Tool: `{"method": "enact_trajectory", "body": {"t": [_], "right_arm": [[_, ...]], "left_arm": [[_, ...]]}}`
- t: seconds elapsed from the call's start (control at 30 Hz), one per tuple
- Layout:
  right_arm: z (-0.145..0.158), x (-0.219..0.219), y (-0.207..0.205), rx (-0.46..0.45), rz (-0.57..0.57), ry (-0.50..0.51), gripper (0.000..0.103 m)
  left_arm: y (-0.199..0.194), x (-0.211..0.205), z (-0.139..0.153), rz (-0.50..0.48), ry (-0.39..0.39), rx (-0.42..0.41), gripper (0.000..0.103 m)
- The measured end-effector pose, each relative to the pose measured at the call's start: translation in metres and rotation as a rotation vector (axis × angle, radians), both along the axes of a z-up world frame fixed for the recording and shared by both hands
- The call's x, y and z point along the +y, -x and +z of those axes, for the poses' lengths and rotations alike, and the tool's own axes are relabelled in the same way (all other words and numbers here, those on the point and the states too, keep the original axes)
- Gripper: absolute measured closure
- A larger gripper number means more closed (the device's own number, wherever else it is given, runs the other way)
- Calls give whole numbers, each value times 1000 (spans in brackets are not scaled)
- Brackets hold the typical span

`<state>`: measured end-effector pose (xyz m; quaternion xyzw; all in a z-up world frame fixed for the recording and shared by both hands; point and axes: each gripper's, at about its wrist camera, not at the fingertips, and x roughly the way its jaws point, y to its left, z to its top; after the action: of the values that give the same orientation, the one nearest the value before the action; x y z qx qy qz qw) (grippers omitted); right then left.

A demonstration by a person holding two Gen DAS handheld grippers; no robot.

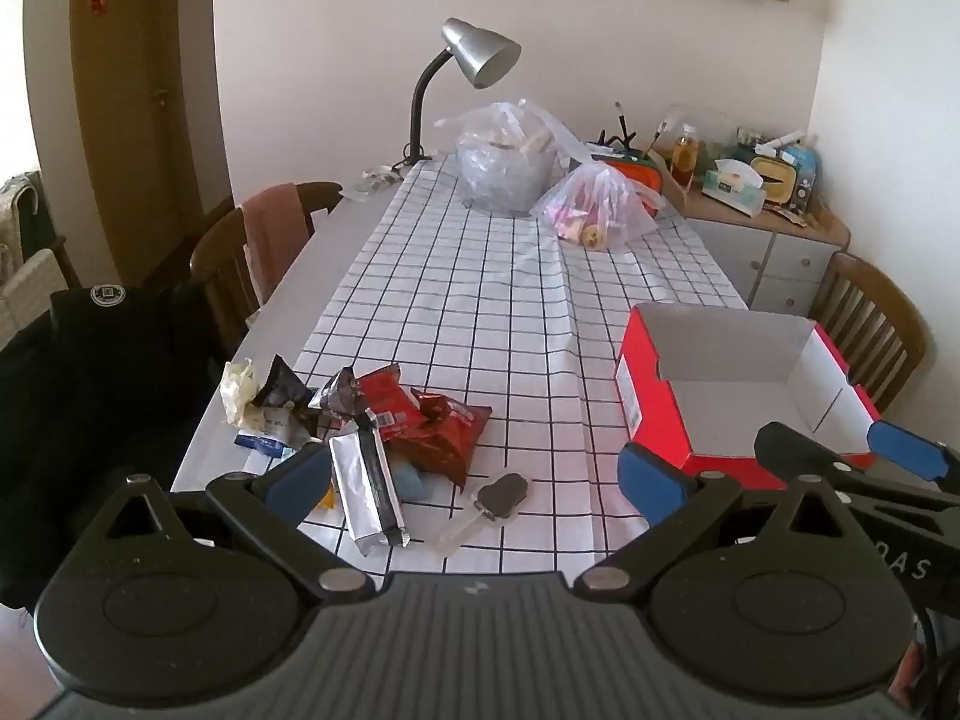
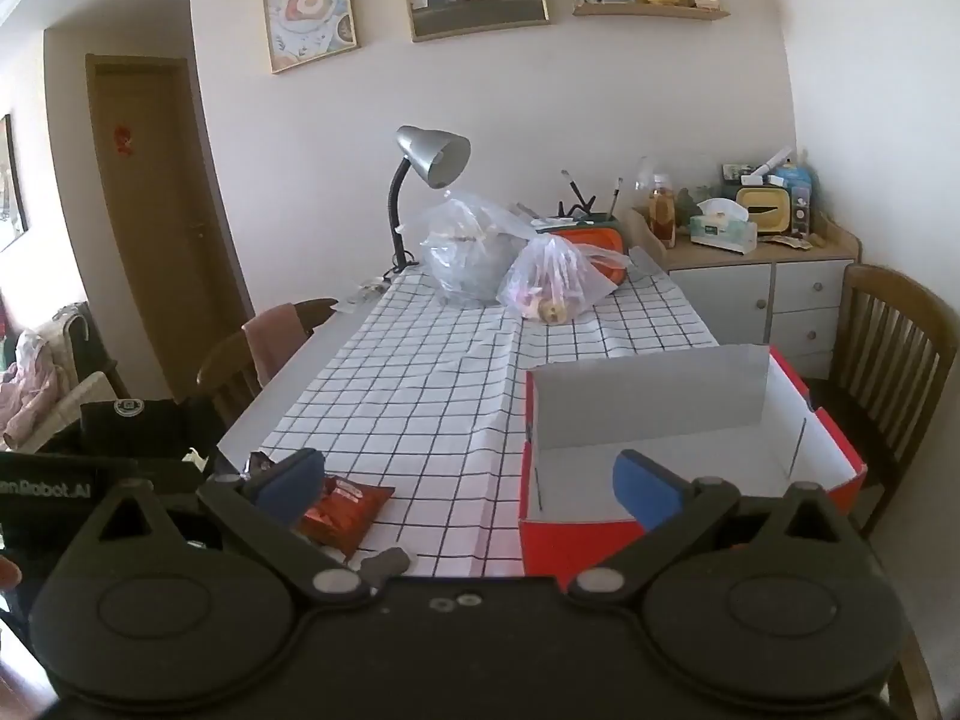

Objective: Organize snacks
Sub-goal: 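Move both tools toward the snack pile beside the red box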

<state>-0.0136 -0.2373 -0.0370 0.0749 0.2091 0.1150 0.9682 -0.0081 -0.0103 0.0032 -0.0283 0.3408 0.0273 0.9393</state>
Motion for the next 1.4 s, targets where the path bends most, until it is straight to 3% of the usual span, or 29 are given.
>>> {"method": "enact_trajectory", "body": {"t": [1.4], "right_arm": [[-2, 3, -16, 50, 24, 25, 0]], "left_arm": [[-13, 4, -11, 23, 6, 55, 1]]}}
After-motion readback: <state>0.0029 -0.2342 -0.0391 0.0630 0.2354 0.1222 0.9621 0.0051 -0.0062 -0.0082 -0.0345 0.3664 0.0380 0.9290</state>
